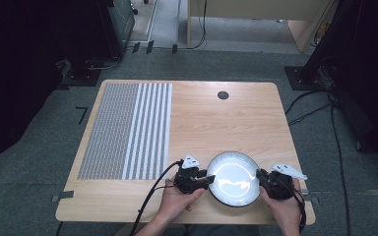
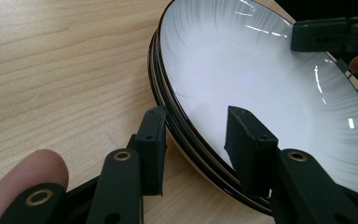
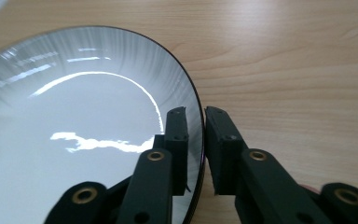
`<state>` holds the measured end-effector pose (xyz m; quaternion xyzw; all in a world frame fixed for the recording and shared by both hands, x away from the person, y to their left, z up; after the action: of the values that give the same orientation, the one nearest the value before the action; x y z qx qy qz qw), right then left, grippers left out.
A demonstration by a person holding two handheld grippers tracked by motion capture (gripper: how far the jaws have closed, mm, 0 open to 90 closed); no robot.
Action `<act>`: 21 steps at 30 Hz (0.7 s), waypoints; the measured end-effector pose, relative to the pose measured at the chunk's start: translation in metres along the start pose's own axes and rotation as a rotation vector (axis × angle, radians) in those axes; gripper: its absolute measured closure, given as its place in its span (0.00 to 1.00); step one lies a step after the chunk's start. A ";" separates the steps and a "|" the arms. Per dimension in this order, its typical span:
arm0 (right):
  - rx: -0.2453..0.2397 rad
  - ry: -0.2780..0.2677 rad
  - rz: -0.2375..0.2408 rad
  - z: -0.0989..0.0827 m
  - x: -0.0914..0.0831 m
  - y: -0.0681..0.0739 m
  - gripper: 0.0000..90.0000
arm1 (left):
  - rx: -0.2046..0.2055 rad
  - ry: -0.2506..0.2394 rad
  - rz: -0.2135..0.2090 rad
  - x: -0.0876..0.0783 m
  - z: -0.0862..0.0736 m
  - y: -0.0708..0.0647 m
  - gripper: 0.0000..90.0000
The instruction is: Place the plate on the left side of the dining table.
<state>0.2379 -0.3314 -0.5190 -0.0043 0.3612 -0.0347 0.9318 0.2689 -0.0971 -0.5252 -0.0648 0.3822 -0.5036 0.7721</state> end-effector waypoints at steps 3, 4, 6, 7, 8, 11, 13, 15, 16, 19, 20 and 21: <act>0.010 0.001 -0.020 0.001 0.001 0.002 0.91 | -0.004 0.000 0.002 0.000 0.000 0.000 0.66; 0.099 0.021 0.047 0.002 0.002 -0.005 0.92 | -0.008 0.000 0.000 0.000 0.000 0.000 0.66; 0.205 0.037 0.131 0.001 0.004 -0.013 0.94 | -0.008 0.001 -0.002 0.000 0.000 0.000 0.66; 0.205 0.037 0.131 0.001 0.004 -0.013 0.94 | -0.009 0.001 -0.003 0.000 0.001 0.001 0.66; 0.270 0.044 0.192 0.000 0.007 -0.019 0.95 | -0.009 0.001 -0.003 0.000 0.001 0.001 0.66; 0.314 0.039 0.250 0.000 0.011 -0.023 0.95 | -0.008 0.004 -0.004 0.000 0.001 0.001 0.66; 0.313 0.035 0.257 0.000 0.011 -0.024 0.95 | -0.006 0.005 -0.004 0.000 0.001 0.001 0.66; 0.337 0.041 0.275 -0.001 0.012 -0.025 0.94 | -0.006 0.005 -0.005 0.000 0.001 0.001 0.65; 0.362 0.046 0.295 -0.001 0.013 -0.027 0.94 | -0.008 0.005 -0.005 0.000 0.001 0.001 0.65; 0.400 0.056 0.328 -0.001 0.015 -0.029 0.93 | -0.010 0.004 -0.007 0.000 0.001 0.001 0.65; 0.408 0.060 0.330 -0.001 0.015 -0.030 0.93 | -0.007 0.004 -0.005 0.000 0.001 0.001 0.65; 0.417 0.065 0.337 -0.001 0.015 -0.030 0.93 | -0.007 0.004 -0.005 0.000 0.001 0.001 0.65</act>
<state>0.2466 -0.3624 -0.5292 0.2490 0.3714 0.0472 0.8932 0.2700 -0.0968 -0.5248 -0.0674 0.3854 -0.5044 0.7698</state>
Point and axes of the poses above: each handheld gripper's, and its own axes: x roughly forward along the jaws, z roughly out of its top, y roughly to its left, the point moved 5 cm from there along x, roughly forward along the jaws, and after that the axes turned 12 degrees about -z, right-handed, at the moved point
